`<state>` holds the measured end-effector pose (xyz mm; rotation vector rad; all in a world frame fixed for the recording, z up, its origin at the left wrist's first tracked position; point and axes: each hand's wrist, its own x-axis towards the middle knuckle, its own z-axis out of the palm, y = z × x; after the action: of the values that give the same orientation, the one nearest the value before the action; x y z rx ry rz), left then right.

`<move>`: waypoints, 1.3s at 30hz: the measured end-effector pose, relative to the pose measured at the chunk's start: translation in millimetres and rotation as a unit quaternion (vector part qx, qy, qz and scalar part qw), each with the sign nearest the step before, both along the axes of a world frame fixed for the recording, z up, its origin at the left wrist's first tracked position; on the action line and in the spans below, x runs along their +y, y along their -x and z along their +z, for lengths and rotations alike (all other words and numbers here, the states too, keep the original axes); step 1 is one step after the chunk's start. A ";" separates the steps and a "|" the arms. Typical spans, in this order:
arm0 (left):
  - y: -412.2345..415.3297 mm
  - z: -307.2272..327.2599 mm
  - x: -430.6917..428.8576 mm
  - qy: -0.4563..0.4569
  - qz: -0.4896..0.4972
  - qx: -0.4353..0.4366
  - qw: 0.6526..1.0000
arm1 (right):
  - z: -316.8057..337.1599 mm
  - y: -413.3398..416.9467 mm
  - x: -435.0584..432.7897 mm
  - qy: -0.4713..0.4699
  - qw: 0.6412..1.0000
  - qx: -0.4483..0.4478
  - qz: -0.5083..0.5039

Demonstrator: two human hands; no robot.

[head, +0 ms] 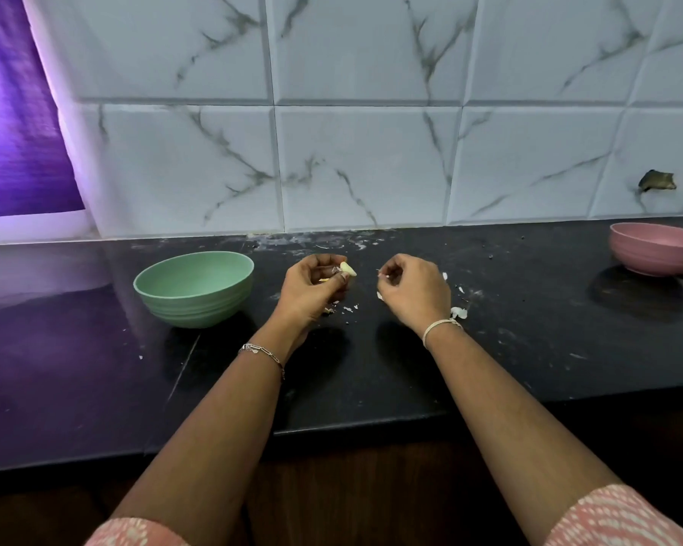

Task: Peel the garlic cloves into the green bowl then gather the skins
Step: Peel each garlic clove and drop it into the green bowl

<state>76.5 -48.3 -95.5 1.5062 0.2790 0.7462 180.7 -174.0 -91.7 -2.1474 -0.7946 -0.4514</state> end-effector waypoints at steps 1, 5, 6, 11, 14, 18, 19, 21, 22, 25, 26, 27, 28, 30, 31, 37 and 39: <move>0.7 0.7 -0.5 0.017 -0.012 -0.008 1.000 | -0.2 -3.1 -2.7 0.018 1.000 -0.013 -0.022; 3.8 2.7 -1.3 0.074 -0.048 -0.021 0.996 | -1.4 -14.0 -10.8 0.079 0.994 -0.037 -0.072; 4.4 3.5 -1.7 0.089 -0.055 -0.021 0.994 | -0.3 -15.3 -12.2 0.080 0.993 -0.033 -0.083; 5.2 5.8 -0.9 0.150 -0.067 -0.023 0.986 | 1.2 -18.1 -16.0 0.043 0.992 -0.020 -0.116; 7.7 10.1 -1.8 0.170 -0.060 -0.041 0.983 | -3.4 -19.8 -13.3 0.040 0.994 -0.028 -0.100; 17.1 20.9 -6.4 0.209 -0.043 -0.106 0.971 | -7.3 -17.4 -7.9 0.036 0.996 -0.041 -0.065; 21.3 24.8 -5.7 0.205 -0.037 -0.118 0.971 | -6.6 -14.3 -7.4 0.045 0.996 -0.051 -0.062; 30.7 33.5 -1.5 0.154 -0.010 -0.114 0.981 | -6.5 -9.8 -7.9 0.070 0.992 -0.093 -0.057; 37.6 39.1 4.8 0.098 0.022 -0.098 0.990 | -5.7 -6.5 -7.6 0.080 0.988 -0.117 -0.054; 59.5 61.4 30.7 -0.148 0.158 -0.017 0.976 | -7.0 -1.9 -1.9 0.103 0.986 -0.124 -0.032; 67.1 69.0 39.2 -0.214 0.193 0.016 0.957 | -7.6 -0.6 0.2 0.100 0.988 -0.113 -0.014; 76.4 75.7 48.2 -0.262 0.218 0.055 0.938 | -7.3 2.9 3.7 0.098 0.989 -0.108 0.011; 84.6 80.1 56.4 -0.296 0.235 0.100 0.921 | -7.4 6.2 6.2 0.097 0.988 -0.109 0.045; 98.4 83.1 71.9 -0.330 0.250 0.192 0.890 | -6.1 14.1 12.7 0.111 0.979 -0.129 0.113; 102.2 81.5 79.3 -0.345 0.251 0.235 0.874 | -5.2 17.5 15.9 0.133 0.972 -0.135 0.137; 111.4 72.9 92.5 -0.417 0.211 0.340 0.816 | -0.2 24.4 45.3 0.227 0.951 -0.158 0.137; 105.4 73.3 84.3 -0.431 0.220 0.297 0.823 | 0.7 15.0 53.8 0.249 0.951 -0.142 0.120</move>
<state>-28.8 35.9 -22.2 2.5982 0.8664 0.7818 165.8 -120.2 -91.0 -2.4255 -1.4419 -0.4745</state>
